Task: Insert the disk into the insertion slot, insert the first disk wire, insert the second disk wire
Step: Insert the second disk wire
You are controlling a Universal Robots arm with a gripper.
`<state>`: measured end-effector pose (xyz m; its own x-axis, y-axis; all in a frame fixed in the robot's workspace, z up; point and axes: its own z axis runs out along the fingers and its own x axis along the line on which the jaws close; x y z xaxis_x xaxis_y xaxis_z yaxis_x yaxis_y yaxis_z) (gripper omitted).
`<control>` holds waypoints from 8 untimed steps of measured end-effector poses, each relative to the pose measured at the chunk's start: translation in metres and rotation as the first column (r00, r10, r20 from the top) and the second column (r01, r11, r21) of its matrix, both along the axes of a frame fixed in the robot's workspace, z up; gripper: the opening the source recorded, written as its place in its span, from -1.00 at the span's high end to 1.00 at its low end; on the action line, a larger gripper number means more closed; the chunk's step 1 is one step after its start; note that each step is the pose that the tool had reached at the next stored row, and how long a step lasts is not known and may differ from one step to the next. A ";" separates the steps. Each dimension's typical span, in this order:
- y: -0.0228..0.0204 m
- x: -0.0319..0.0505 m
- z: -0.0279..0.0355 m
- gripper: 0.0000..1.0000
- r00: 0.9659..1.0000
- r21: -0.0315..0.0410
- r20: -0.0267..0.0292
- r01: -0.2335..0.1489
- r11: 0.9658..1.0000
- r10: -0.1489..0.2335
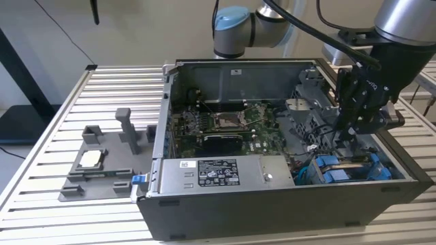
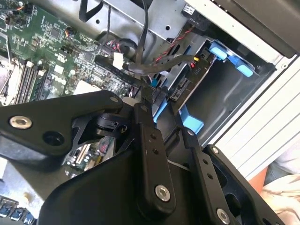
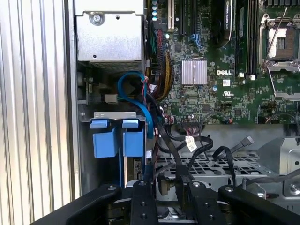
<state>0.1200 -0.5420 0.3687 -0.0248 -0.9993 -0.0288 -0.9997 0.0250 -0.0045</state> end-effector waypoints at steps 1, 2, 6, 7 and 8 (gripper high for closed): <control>0.0000 0.0000 0.0000 0.34 1.000 0.000 0.000 0.000 1.000 0.000; 0.0000 0.0000 0.0000 0.34 1.000 0.000 0.000 0.000 1.000 0.000; 0.0000 -0.0002 0.0000 0.38 1.000 0.000 0.000 0.000 1.000 0.000; 0.0000 -0.0002 0.0000 0.53 1.000 0.000 0.000 0.000 1.000 0.000; 0.0000 -0.0002 0.0000 0.53 1.000 0.000 0.000 0.000 1.000 0.000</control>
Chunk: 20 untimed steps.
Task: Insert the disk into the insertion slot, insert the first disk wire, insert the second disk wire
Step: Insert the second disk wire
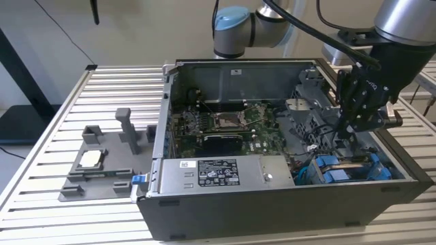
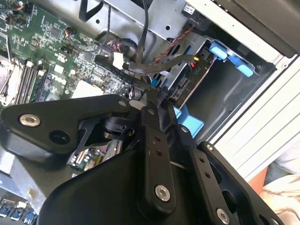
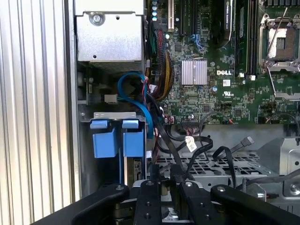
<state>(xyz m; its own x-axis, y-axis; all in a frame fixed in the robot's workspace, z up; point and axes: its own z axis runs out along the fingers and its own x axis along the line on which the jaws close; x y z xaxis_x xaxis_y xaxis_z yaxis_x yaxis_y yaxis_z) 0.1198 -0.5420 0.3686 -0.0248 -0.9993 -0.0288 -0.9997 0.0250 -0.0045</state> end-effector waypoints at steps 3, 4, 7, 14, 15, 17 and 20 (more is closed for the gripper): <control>0.0000 -0.0001 0.0000 0.57 1.000 0.000 0.000 0.000 1.000 0.000; 0.0000 -0.0001 0.0000 0.57 1.000 0.000 0.000 0.000 1.000 0.000; 0.0000 -0.0002 0.0000 0.69 1.000 0.000 0.000 0.000 1.000 0.000; 0.0000 -0.0004 0.0000 0.69 1.000 0.000 0.000 0.000 1.000 0.000; 0.0000 -0.0005 0.0000 0.69 1.000 0.000 0.000 0.000 1.000 0.000; 0.0000 -0.0005 -0.0001 0.69 1.000 0.000 0.000 0.000 1.000 0.000; -0.0002 -0.0005 -0.0007 0.69 1.000 -0.002 0.000 0.000 1.000 0.000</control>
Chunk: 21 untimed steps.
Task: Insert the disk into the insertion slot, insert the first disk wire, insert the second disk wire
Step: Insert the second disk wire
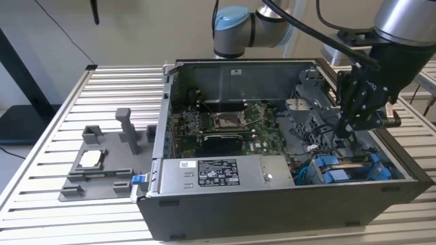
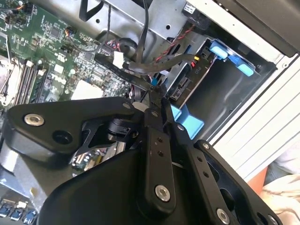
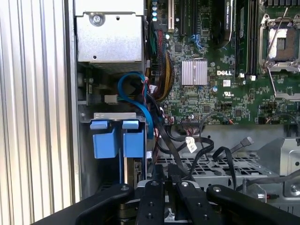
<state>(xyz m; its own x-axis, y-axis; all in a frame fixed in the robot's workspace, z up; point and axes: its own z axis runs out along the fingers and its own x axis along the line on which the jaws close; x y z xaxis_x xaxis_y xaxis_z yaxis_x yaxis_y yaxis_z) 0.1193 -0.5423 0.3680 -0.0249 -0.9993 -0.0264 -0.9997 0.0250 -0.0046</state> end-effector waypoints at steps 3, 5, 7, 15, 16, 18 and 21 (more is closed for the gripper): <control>-0.0018 0.0000 -0.0012 0.69 1.000 -0.002 0.000 0.000 1.000 0.000; -0.0042 0.0000 -0.0021 0.69 1.000 -0.004 -0.001 0.000 1.000 0.000; -0.0071 0.0000 -0.0030 0.69 1.000 -0.005 -0.001 0.000 1.000 0.000; -0.0157 0.0006 -0.0071 0.69 1.000 -0.009 -0.002 0.001 1.000 -0.001; -0.0164 0.0007 -0.0078 0.69 1.000 -0.009 -0.002 0.000 1.000 0.000; -0.0175 0.0009 -0.0093 0.69 1.000 -0.010 -0.002 0.000 1.000 -0.001; -0.0186 0.0012 -0.0113 0.69 1.000 -0.011 -0.002 0.000 1.000 0.000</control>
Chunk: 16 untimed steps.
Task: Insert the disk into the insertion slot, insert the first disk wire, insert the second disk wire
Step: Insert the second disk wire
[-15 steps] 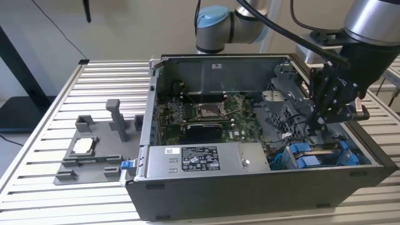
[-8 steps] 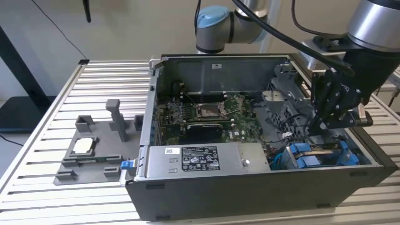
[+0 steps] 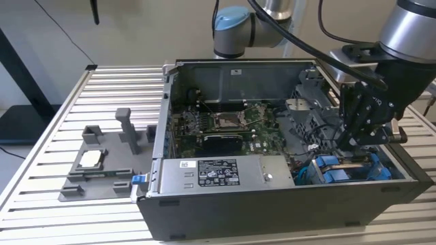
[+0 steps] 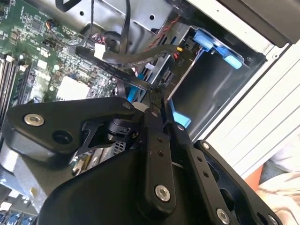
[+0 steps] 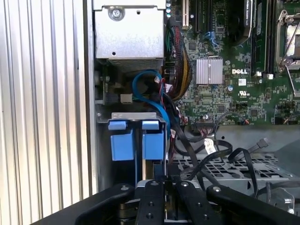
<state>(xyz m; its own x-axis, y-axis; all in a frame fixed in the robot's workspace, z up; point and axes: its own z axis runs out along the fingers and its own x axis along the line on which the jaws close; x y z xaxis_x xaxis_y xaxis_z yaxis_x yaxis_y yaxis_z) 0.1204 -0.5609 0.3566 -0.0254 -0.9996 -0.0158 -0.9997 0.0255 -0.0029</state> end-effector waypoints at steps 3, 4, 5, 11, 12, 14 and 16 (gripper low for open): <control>-0.0010 0.0008 -0.0020 0.69 1.000 0.000 0.000 0.000 1.000 0.000; -0.0015 0.0012 -0.0027 0.69 1.000 0.000 0.000 0.000 1.000 0.000; -0.0020 0.0016 -0.0034 0.69 1.000 0.000 0.000 0.000 1.000 0.000; -0.0050 0.0041 -0.0071 0.69 1.000 0.000 0.000 0.000 1.000 0.000; -0.0054 0.0046 -0.0078 0.69 1.000 0.000 0.000 0.000 1.000 0.000; -0.0059 0.0056 -0.0090 0.69 1.000 0.000 0.001 0.000 1.000 0.000; -0.0061 0.0066 -0.0100 0.69 1.000 0.000 0.002 0.000 1.000 0.000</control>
<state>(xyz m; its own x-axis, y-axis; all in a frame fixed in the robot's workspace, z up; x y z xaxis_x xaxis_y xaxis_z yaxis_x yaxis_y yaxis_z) 0.1270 -0.5670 0.3466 -0.0254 -0.9996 -0.0158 -0.9997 0.0255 -0.0051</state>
